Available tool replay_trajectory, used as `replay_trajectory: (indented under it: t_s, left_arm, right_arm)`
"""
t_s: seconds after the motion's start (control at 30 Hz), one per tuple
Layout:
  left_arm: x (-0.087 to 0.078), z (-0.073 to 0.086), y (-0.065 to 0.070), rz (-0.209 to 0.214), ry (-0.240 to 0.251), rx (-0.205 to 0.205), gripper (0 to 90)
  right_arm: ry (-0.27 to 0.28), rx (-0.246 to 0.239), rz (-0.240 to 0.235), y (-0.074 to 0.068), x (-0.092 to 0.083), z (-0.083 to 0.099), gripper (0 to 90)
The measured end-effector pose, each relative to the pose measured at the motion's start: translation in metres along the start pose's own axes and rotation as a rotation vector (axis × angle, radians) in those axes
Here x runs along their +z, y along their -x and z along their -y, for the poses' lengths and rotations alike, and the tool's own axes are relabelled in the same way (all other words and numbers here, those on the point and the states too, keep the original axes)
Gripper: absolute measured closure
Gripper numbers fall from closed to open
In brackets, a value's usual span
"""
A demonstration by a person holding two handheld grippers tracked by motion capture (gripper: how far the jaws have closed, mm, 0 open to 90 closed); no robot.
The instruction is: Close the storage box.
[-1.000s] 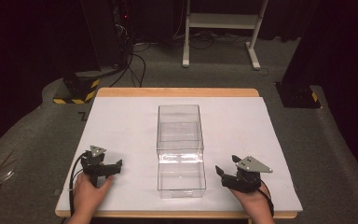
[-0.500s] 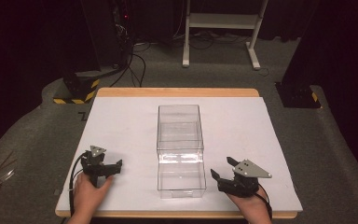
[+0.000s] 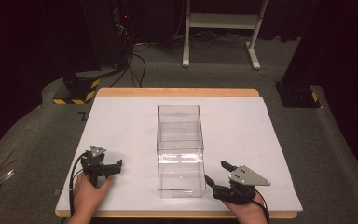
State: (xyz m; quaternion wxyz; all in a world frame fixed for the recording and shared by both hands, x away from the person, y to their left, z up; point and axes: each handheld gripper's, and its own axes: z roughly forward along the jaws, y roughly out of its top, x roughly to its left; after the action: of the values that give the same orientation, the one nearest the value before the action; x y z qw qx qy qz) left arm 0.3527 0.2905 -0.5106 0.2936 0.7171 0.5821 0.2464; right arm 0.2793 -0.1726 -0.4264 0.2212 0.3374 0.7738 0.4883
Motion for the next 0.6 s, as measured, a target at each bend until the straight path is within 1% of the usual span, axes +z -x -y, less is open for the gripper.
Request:
replay_trajectory:
  t_s: [0.07, 0.33, 0.4, 0.6]
  left_arm:
    - [0.000, 0.000, 0.000, 0.000, 0.000, -0.001, 0.7]
    - [0.000, 0.000, 0.000, 0.000, 0.000, 0.000, 0.7]
    - [0.000, 0.000, 0.000, 0.000, 0.000, -0.001, 0.7]
    - [0.000, 0.000, 0.000, 0.000, 0.000, 0.000, 0.7]
  right_arm:
    - [0.001, -0.008, -0.007, -0.003, 0.000, 0.000, 25.7]
    - [-0.005, -0.009, -0.031, -0.008, 0.000, 0.002, 25.7]
    - [-0.015, -0.015, -0.046, -0.011, 0.001, 0.004, 25.6]
    - [-0.023, -0.025, -0.063, -0.015, 0.002, 0.006, 25.5]
